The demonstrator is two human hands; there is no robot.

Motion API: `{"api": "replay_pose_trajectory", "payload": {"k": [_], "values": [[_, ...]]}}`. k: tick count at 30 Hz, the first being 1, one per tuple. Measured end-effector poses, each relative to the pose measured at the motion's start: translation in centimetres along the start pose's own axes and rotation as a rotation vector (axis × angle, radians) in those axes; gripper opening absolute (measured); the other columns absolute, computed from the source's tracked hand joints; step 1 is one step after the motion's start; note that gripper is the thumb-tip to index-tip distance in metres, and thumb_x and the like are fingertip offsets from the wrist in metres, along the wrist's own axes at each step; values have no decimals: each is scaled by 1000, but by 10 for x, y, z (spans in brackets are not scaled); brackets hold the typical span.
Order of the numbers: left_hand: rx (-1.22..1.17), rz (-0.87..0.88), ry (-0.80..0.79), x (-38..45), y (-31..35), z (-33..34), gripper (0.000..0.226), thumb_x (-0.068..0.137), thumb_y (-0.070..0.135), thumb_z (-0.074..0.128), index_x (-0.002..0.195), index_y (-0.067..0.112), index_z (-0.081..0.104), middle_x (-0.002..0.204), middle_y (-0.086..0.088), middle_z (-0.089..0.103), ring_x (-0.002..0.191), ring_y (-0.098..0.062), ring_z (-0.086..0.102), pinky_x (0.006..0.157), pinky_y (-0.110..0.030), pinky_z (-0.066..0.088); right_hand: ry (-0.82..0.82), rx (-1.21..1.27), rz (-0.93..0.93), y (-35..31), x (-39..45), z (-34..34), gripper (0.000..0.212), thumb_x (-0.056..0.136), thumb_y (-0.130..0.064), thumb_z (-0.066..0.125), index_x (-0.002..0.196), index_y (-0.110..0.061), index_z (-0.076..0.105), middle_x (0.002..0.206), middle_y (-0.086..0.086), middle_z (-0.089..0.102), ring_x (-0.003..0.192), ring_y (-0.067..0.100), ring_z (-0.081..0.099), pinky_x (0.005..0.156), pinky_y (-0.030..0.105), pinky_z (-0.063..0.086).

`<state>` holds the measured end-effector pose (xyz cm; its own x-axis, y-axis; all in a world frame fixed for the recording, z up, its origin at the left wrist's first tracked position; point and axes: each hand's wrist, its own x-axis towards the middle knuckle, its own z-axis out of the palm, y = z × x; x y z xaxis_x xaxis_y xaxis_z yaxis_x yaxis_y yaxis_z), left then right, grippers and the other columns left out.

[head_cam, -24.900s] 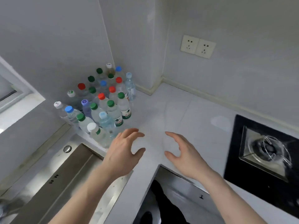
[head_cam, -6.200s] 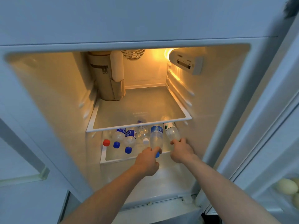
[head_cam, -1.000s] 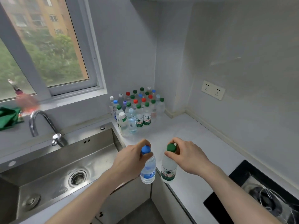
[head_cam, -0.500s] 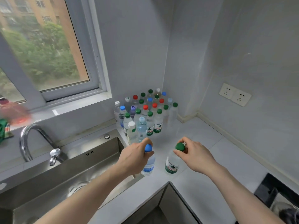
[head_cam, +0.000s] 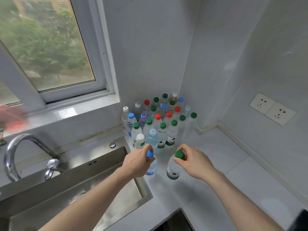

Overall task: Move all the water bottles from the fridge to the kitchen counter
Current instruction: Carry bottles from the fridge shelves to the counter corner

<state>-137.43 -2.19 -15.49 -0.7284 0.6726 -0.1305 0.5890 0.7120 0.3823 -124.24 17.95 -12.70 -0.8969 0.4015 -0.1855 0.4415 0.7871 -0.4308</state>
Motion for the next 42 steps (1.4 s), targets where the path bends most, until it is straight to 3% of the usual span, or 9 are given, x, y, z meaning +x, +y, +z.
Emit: {"api": "replay_pose_trajectory", "payload": {"k": [13, 23, 28, 38, 42], "values": [[26, -134, 0, 49, -17, 15, 20, 103, 46, 47, 113, 29, 41, 85, 5, 59, 75, -25, 56, 61, -34, 38, -100, -12, -83, 4, 90, 14, 24, 92, -55, 60, 102, -37, 48, 80, -12, 58, 83, 21, 60, 58, 34, 36], [38, -204, 1, 60, -17, 14, 25, 103, 51, 47, 114, 29, 40, 88, 4, 59, 76, -24, 58, 62, -34, 46, -116, -18, -132, -1, 113, 11, 26, 92, -54, 62, 103, -33, 52, 82, -12, 62, 85, 22, 60, 55, 29, 34], [58, -239, -9, 61, -15, 14, 30, 101, 54, 48, 115, 29, 40, 91, 3, 61, 77, -24, 59, 66, -37, 50, -146, -37, -179, -7, 119, 14, 26, 94, -53, 63, 107, -33, 52, 85, -10, 61, 86, 22, 61, 66, 33, 41], [169, -239, 21, 56, -12, 5, 30, 105, 51, 42, 125, 29, 47, 89, 4, 56, 75, -22, 53, 62, -32, 37, -183, -32, -240, -22, 131, 30, 26, 97, -50, 63, 114, -33, 52, 92, -11, 60, 86, 20, 56, 72, 32, 41], [198, -227, 37, 55, -11, 9, 32, 106, 53, 39, 124, 28, 46, 93, 2, 63, 76, -22, 56, 62, -32, 39, -160, -38, -248, -17, 131, 36, 25, 97, -50, 63, 116, -35, 55, 101, -7, 69, 93, 22, 62, 73, 33, 45]]}}
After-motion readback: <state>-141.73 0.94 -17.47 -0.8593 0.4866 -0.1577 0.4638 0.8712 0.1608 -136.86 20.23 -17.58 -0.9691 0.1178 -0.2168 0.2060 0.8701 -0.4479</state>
